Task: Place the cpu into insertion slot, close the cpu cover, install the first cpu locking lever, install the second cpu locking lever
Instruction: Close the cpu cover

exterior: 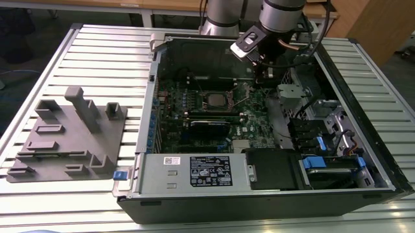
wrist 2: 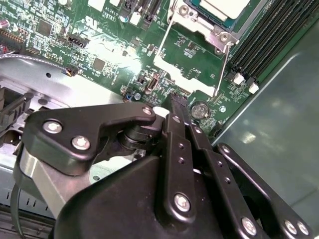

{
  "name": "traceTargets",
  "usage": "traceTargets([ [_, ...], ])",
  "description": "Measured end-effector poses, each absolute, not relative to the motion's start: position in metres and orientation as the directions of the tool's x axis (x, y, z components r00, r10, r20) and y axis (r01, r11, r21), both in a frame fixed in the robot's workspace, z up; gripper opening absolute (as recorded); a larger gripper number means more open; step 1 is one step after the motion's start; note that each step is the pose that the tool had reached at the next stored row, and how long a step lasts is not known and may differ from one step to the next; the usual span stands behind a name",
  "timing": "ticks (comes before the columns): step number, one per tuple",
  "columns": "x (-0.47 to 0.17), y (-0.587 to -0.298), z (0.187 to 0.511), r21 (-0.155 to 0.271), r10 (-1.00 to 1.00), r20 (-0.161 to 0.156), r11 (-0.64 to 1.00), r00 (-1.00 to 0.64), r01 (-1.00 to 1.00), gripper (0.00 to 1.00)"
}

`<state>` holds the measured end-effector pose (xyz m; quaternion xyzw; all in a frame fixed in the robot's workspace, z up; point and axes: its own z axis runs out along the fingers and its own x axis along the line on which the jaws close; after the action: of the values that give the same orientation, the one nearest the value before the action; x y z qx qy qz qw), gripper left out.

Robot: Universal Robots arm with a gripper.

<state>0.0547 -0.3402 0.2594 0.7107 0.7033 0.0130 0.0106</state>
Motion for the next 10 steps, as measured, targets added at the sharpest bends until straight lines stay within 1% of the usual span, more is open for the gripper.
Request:
traceTargets([
  [10,0.057,-0.340,0.249,0.033,1.000,0.004,-0.013,0.013,0.999,0.11],
])
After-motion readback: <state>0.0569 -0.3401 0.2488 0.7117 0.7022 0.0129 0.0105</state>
